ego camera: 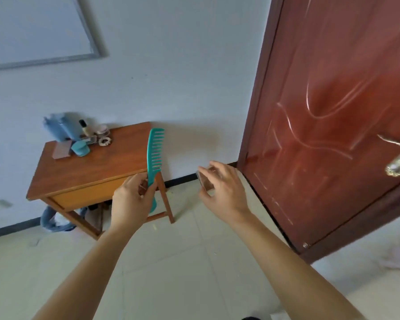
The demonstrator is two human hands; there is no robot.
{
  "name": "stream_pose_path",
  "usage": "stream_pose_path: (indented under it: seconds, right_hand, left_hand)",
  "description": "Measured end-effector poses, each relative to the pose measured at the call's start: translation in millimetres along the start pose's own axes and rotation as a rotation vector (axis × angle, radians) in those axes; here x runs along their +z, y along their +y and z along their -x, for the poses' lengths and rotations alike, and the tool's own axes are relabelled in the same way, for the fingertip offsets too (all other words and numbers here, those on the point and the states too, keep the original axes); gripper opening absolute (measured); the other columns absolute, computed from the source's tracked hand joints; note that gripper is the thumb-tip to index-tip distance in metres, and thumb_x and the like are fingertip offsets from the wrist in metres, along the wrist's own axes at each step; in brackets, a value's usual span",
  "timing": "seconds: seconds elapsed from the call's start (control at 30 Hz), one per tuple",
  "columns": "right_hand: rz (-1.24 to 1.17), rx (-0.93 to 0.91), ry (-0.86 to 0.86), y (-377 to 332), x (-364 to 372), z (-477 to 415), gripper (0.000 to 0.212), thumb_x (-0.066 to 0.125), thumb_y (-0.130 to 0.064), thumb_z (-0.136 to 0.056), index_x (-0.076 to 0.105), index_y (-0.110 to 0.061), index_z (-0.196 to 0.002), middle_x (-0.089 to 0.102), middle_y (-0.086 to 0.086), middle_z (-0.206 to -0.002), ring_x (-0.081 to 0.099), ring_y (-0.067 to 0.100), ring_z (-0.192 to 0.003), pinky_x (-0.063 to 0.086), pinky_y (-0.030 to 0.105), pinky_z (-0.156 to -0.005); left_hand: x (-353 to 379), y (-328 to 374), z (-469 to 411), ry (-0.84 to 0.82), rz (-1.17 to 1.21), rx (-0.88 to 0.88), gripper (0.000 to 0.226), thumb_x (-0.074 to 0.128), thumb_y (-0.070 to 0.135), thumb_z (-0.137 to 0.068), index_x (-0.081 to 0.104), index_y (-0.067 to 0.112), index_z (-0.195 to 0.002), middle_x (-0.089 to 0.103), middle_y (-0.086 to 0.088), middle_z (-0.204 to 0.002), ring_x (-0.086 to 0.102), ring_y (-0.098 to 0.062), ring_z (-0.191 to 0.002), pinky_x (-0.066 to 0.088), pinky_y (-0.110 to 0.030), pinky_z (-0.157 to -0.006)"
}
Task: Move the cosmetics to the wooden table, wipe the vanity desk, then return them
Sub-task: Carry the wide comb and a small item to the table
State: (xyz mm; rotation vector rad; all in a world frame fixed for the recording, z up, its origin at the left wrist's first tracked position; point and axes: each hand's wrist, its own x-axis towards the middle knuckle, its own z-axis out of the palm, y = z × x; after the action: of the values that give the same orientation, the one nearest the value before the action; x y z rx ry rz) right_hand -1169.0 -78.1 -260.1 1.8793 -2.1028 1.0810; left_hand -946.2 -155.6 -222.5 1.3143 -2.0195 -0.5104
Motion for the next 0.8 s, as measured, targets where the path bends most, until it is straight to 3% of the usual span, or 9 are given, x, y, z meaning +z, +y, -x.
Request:
stream_pose_path:
  seconds: [0.3,0.43,0.53,0.63,0.8]
  right_hand:
    - [-0.117,-0.068,-0.081,9,128,-118,0.048,0.074,-0.025,-0.076,0.067,-0.020,-0.123,0.058,0.002,-0.127,0.051,0.023,-0.119,0.049,0.033,-0.093]
    - [-0.165,-0.067,-0.152,25,183,-188,0.051,0.075,-0.025,-0.072,0.067,-0.021,-0.122,0.059,0.001,-0.127,0.051,0.023,-0.118,0.052,0.037,-0.089]
    - [-0.202,-0.056,-0.194,38,212,-244,0.052,0.076,-0.024,-0.072,0.067,-0.021,-0.123,0.059,0.000,-0.127,0.052,0.024,-0.116,0.054,0.038,-0.086]
    - [-0.199,-0.071,-0.225,48,238,-294,0.052,0.076,-0.026,-0.073,0.065,-0.021,-0.124,0.057,0.000,-0.128,0.054,0.025,-0.113,0.054,0.036,-0.081]
    - [-0.222,-0.051,-0.329,49,288,-340,0.054,0.075,-0.029,-0.077,0.061,-0.023,-0.129,0.054,-0.001,-0.133,0.051,0.024,-0.118,0.056,0.038,-0.083]
  left_hand:
    - [10,-87,-98,0.027,-0.035,-0.221,0.025,0.068,0.022,-0.089,0.065,0.016,-0.113,0.065,0.008,-0.092,0.059,-0.004,-0.077,0.046,-0.014,-0.063]
    - [22,-109,-176,0.022,-0.048,-0.304,0.028,0.067,0.020,-0.090,0.063,0.018,-0.117,0.062,0.009,-0.095,0.059,-0.004,-0.080,0.053,-0.019,-0.067]
    - [29,-120,-235,0.040,-0.053,-0.374,0.028,0.067,0.019,-0.090,0.063,0.017,-0.118,0.061,0.009,-0.094,0.058,-0.004,-0.080,0.044,-0.010,-0.061]
    - [35,-134,-279,0.070,-0.057,-0.427,0.030,0.067,0.021,-0.090,0.063,0.017,-0.119,0.061,0.009,-0.094,0.056,-0.001,-0.079,0.041,-0.009,-0.059]
    - [46,-170,-317,0.030,-0.058,-0.545,0.034,0.067,0.022,-0.090,0.061,0.018,-0.123,0.062,0.009,-0.097,0.059,-0.006,-0.082,0.049,-0.014,-0.064]
